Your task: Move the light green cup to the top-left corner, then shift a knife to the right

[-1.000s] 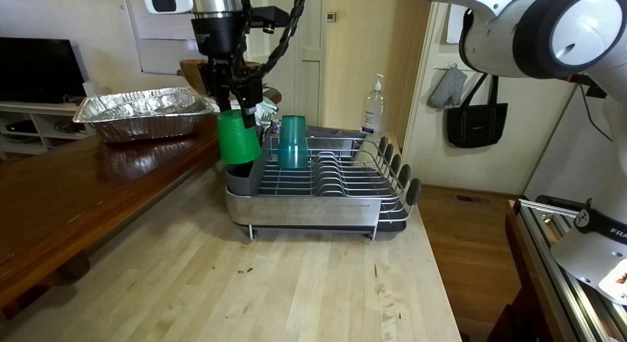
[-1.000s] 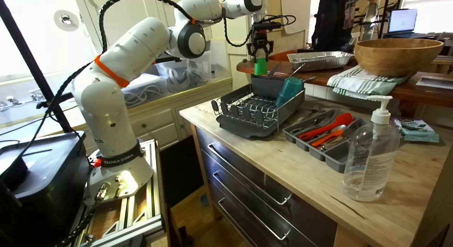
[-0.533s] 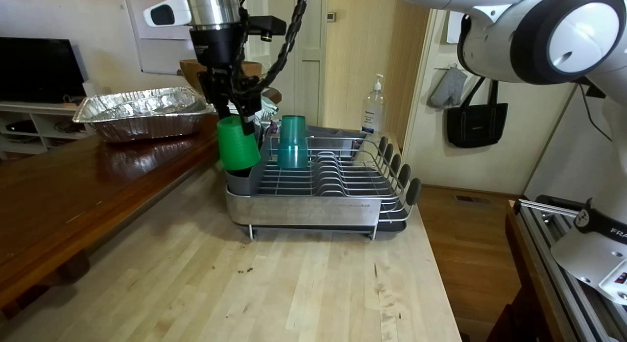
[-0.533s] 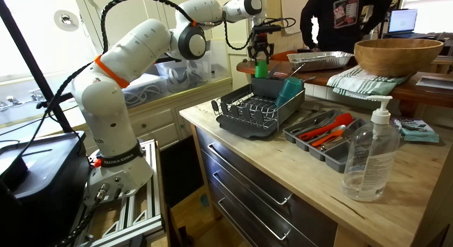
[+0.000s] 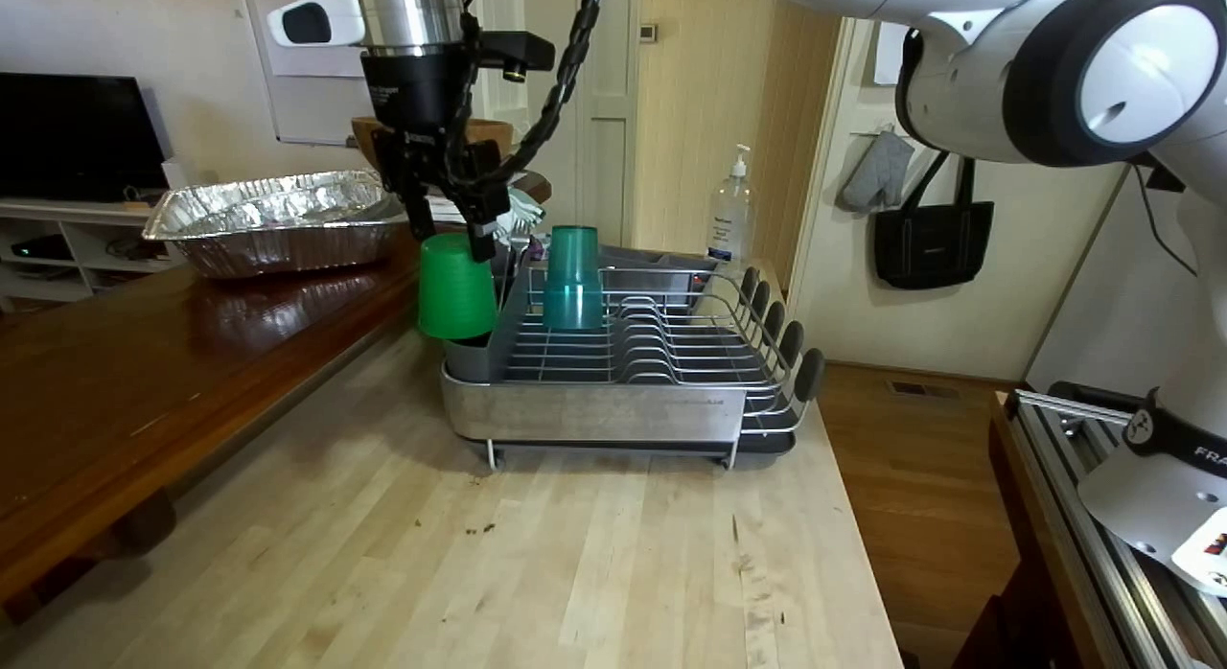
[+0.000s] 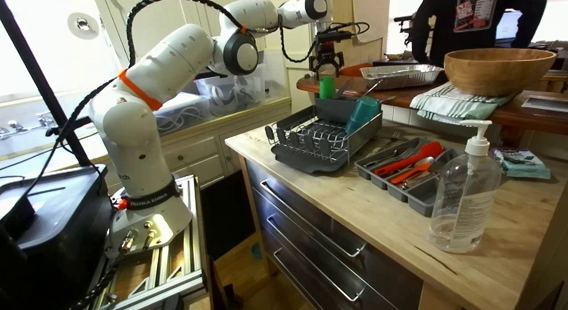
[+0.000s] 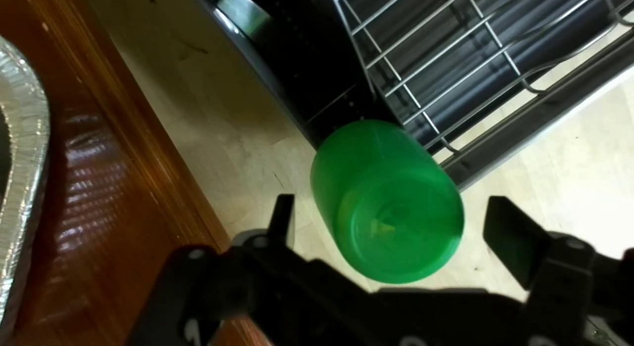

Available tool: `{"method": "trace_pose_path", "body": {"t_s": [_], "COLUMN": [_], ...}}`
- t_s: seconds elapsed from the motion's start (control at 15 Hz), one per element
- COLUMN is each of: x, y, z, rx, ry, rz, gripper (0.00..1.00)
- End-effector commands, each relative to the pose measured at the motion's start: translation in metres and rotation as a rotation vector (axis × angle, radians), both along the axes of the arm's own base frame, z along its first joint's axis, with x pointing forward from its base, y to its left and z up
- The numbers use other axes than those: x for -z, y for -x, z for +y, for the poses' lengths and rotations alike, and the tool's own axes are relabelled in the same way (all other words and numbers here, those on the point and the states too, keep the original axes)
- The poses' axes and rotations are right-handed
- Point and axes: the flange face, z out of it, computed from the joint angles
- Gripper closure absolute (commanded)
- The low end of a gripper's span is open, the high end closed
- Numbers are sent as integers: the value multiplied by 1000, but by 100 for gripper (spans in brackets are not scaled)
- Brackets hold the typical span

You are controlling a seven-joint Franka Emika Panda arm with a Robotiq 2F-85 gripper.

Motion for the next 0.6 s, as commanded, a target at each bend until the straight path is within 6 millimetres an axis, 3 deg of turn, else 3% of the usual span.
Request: {"method": "trace_pose_path", "body": {"t_s": [0.0,0.2,0.53], "x": [3,-9,-73], "y": [-1,5,36], "z": [3,5,39], "rx": [-10,3,-9], "ry": [-10,-1,6], "rz": [-3,-4,-85], "gripper": [0,0,0]}}
